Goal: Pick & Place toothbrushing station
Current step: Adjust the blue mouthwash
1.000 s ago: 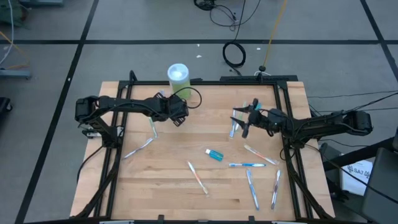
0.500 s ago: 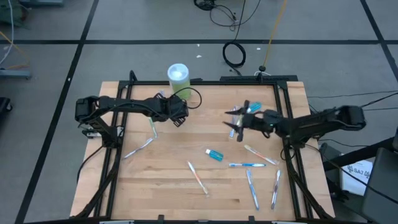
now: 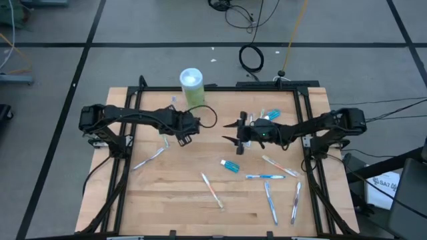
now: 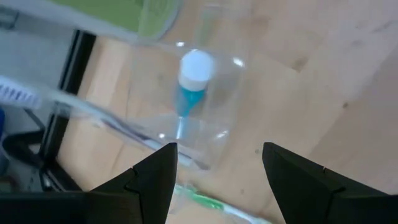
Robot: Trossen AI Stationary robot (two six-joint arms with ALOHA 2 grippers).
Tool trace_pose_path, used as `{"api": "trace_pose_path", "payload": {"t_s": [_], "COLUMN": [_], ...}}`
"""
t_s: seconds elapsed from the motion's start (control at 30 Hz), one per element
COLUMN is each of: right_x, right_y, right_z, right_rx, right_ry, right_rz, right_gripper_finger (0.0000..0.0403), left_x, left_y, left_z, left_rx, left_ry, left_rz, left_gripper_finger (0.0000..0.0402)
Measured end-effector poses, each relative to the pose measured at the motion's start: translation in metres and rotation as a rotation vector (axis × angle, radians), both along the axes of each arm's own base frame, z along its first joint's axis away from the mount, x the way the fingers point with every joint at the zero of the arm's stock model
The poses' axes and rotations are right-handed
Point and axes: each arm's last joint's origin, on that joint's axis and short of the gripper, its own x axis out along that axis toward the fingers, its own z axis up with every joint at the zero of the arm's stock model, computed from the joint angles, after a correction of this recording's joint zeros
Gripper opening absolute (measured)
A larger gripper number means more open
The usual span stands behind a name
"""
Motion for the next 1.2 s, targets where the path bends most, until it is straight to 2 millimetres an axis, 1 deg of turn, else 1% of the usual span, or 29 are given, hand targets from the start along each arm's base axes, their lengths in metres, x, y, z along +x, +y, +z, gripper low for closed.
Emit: {"api": "trace_pose_path", "payload": {"t_s": [0.2, 0.43, 0.53, 0.67, 0.83, 0.97, 1.07, 1.2], "right_x": [-0.001, -0.001, -0.001, -0.001, -0.001, -0.001, -0.001, -0.001], "right_y": [0.000, 0.000, 0.000, 0.000, 0.000, 0.000, 0.000, 0.000], "right_z": [0.004, 0.003, 0.003, 0.003, 0.003, 0.003, 0.003, 0.003], "right_rx": [0.022, 0.022, 0.018, 0.006, -0.003, -0.003, -0.003, -0.003], "right_ry": [-0.020, -0.012, -0.014, -0.011, -0.010, -0.010, -0.010, -0.010], "right_rz": [-0.005, -0.005, -0.004, -0.002, 0.000, 0.000, 0.000, 0.000], "right_gripper_finger": [0.0196, 0.0196, 0.0196, 0.0196, 0.0196, 0.0196, 0.0196, 0.0196], "left_x": [0.005, -0.003, -0.007, -0.007, -0.007, -0.005, -0.006, -0.006], "left_y": [0.005, 0.023, 0.029, 0.033, 0.032, 0.033, 0.036, 0.039], "left_z": [-0.007, -0.024, -0.030, -0.031, -0.031, -0.031, -0.031, -0.031], "left_rx": [-0.005, -0.068, -0.062, -0.063, -0.106, -0.097, -0.112, -0.117], "left_ry": [-0.033, -0.031, -0.026, -0.023, -0.028, -0.039, -0.025, -0.023], "left_rz": [-0.034, 0.005, 0.018, 0.014, -0.013, -0.025, -0.075, -0.080], "left_gripper_finger": [0.0241, 0.0241, 0.0241, 0.0241, 0.0241, 0.0241, 0.0226, 0.0170]}}
